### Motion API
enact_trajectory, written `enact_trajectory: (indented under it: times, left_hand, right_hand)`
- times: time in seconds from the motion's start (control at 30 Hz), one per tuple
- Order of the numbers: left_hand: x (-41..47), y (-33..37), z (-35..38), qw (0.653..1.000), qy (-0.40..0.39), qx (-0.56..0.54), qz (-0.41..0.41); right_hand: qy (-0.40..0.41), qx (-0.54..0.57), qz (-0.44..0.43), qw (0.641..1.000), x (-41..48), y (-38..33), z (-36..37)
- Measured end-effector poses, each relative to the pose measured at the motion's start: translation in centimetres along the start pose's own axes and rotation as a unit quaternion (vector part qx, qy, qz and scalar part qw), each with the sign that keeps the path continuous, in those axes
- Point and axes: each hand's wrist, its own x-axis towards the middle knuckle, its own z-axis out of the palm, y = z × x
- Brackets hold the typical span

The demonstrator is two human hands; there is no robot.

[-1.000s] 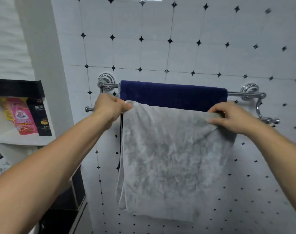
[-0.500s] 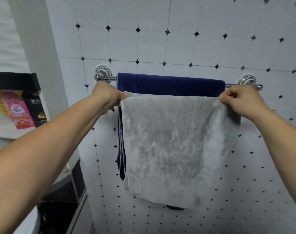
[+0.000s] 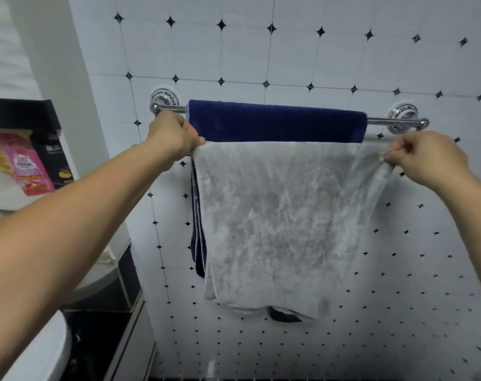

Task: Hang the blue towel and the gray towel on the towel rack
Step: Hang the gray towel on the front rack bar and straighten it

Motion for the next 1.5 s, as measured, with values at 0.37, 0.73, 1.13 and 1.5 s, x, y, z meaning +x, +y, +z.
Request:
enact_trajectory:
  times: [0.37, 0.73, 1.13, 1.5]
  left_hand:
    - [-5.9, -6.4, 2.4, 0.985, -0.072, -0.159, -0.013]
    - [-5.2, -13.2, 3.3, 0.992, -0.111, 0.051, -0.032]
    - [-4.4, -9.5, 3.7, 0.970, -0.064, -0.236, -0.002]
    - [-2.3, -7.6, 2.2, 0.970, 0.038, -0.239, 0.006]
  right_hand:
    - [-0.072, 0.400, 0.146, 0.902, -5.6, 0.8, 7.4]
    - [-0.211, 0.352, 0.157, 0.898, -8.7, 4.6, 10.9]
    - [-0.180, 0.437, 0.147, 0.869, -7.3, 3.1, 8.5]
    - [0.026, 0.479, 0.187, 0.857, -1.3, -0.7, 3.6]
